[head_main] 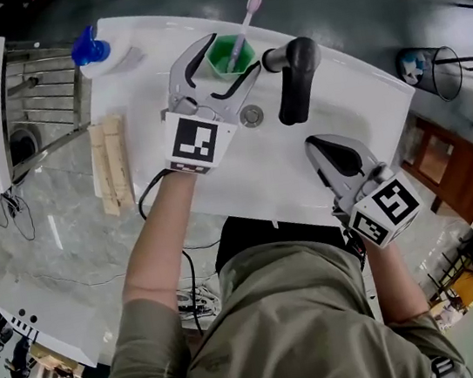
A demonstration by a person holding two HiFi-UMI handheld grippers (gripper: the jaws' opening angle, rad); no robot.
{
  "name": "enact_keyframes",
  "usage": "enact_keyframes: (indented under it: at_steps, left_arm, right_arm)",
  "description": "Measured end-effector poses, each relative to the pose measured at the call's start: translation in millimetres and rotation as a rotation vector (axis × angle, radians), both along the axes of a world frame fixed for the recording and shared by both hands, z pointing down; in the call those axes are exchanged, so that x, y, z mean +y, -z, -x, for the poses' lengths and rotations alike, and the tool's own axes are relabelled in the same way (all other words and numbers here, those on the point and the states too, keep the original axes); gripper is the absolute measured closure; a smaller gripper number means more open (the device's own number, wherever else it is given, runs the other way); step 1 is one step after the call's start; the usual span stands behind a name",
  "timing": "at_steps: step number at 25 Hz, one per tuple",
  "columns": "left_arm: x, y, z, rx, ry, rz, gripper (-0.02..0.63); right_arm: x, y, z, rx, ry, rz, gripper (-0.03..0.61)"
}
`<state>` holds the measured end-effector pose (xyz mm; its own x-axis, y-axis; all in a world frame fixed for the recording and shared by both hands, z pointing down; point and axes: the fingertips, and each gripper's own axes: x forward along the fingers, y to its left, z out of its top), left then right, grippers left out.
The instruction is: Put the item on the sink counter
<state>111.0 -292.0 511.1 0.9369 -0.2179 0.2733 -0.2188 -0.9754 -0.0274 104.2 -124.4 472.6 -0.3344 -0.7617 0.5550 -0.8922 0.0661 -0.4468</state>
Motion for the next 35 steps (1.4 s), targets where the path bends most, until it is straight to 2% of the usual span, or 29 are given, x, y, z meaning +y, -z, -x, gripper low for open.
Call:
enact_keyframes:
  at_steps: [20, 28, 35]
  left_arm:
    - [3, -3, 9, -0.023, 0.019, -0.02, 0.291]
    - [6, -14, 15, -0.046, 0.021, 0.009, 0.29]
    - [7, -4, 22, -0.04, 0.027, 0.01, 0.282]
  right_arm:
    - [8, 4, 10, -0.001, 0.012, -0.001, 0.566]
    - [14, 6, 16, -0.001, 0.009, -0.005, 0.566]
    - [15, 11, 19, -0.006, 0.007, -0.017, 0.566]
